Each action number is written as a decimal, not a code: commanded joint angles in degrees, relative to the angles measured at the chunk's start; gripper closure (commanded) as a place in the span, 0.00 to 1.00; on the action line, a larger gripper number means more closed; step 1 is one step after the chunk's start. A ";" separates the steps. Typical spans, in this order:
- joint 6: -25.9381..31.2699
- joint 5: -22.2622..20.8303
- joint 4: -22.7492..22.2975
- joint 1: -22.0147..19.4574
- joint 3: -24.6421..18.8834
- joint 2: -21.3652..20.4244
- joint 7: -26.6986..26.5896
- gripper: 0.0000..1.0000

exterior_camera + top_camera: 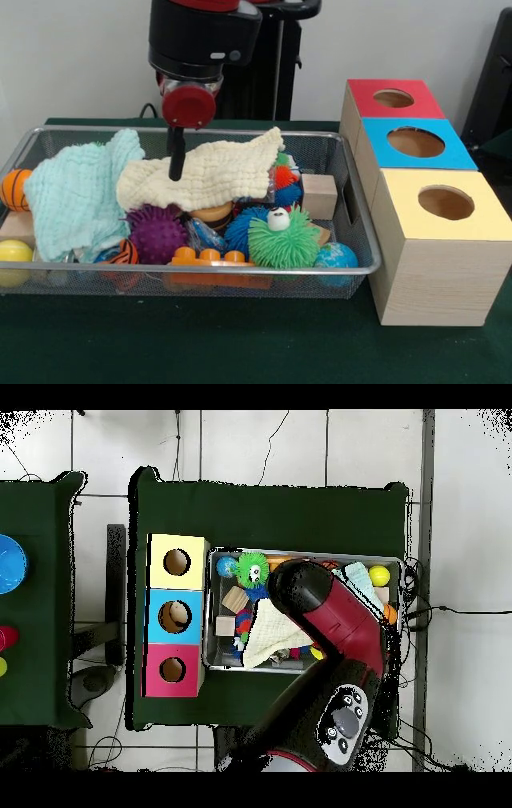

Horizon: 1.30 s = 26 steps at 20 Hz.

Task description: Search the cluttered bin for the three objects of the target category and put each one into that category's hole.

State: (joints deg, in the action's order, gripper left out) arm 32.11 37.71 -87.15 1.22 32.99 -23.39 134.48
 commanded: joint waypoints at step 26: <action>-7.86 4.59 -1.17 -6.00 -17.74 3.30 6.01 0.00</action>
State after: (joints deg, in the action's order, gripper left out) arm 28.71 41.64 -87.43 -2.06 25.57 -23.17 134.51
